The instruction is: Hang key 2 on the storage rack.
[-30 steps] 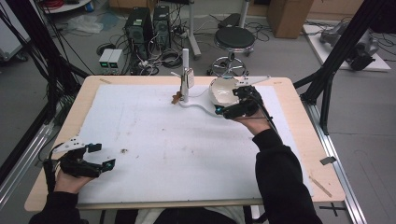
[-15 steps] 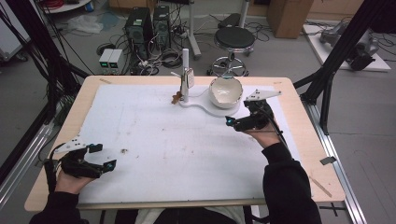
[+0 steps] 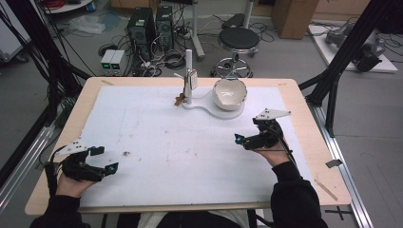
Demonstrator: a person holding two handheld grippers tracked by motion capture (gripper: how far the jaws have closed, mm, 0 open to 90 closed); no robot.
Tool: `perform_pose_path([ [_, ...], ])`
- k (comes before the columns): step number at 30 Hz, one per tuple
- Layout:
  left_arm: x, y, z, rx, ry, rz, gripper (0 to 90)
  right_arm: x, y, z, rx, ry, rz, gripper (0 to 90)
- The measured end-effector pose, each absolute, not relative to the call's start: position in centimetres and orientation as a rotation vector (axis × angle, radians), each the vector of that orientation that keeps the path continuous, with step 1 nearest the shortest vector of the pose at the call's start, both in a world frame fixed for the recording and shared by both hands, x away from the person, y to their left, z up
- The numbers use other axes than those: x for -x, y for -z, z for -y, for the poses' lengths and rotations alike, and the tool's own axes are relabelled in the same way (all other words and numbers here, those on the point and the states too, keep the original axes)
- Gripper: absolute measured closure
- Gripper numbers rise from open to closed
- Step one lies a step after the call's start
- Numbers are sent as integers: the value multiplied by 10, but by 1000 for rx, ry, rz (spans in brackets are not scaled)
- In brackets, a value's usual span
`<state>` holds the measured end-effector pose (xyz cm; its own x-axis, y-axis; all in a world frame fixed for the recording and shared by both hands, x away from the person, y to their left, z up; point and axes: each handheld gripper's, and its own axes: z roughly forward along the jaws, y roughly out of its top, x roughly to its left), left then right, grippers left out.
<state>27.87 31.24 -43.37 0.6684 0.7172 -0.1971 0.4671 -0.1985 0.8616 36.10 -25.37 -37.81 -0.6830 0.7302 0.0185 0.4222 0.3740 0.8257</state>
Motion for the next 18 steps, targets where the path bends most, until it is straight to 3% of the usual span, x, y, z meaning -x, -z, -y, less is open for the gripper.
perform_pose_path([
  [18,-278,435,-314,-1846,-295,-953,17,-338,410,287,-1080,-1176,-2293,5],
])
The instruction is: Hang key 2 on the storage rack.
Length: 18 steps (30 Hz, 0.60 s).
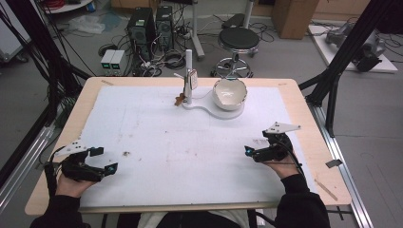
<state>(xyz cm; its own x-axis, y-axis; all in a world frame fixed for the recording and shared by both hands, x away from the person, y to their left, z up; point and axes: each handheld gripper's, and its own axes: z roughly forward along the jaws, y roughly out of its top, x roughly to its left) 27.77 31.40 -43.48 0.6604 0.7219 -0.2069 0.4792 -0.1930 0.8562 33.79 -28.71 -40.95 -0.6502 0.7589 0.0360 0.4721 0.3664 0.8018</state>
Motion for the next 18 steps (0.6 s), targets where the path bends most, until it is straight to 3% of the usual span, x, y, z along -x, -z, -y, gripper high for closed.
perform_pose_path([
  [18,-279,437,-315,-1860,-286,-959,17,-321,431,306,-1119,-1129,-2286,5],
])
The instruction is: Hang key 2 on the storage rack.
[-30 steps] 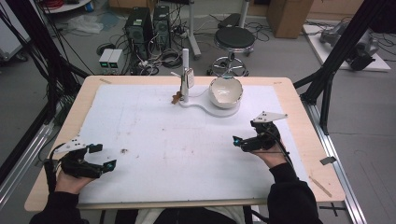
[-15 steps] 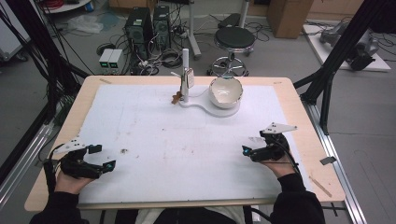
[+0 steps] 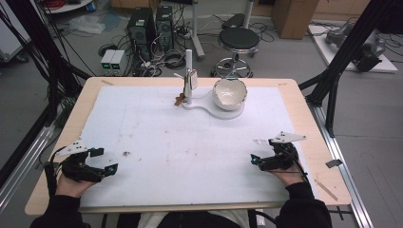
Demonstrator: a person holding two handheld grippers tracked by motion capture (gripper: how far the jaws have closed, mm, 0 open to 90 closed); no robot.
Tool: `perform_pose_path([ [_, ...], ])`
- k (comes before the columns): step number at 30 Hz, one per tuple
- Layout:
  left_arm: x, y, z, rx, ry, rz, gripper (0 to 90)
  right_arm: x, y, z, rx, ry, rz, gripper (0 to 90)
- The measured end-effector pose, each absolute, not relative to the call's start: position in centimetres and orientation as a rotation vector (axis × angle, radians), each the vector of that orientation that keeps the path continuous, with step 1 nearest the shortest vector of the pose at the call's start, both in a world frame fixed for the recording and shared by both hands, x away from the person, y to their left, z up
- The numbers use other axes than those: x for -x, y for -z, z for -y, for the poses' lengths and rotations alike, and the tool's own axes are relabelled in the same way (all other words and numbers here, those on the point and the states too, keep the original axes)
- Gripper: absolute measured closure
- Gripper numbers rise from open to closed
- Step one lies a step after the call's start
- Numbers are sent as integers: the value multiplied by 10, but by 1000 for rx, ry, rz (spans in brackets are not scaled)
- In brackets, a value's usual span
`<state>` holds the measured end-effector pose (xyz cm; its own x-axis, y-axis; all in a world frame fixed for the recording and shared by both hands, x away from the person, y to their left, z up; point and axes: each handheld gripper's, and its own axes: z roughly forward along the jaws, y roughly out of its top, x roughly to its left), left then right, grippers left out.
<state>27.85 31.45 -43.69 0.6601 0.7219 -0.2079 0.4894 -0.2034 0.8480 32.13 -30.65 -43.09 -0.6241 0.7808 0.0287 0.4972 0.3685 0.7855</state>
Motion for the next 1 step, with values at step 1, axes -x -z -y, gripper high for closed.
perform_pose_path([
  [1,-279,437,-315,-1865,-287,-956,17,-321,431,307,-1124,-1130,-2286,5],
])
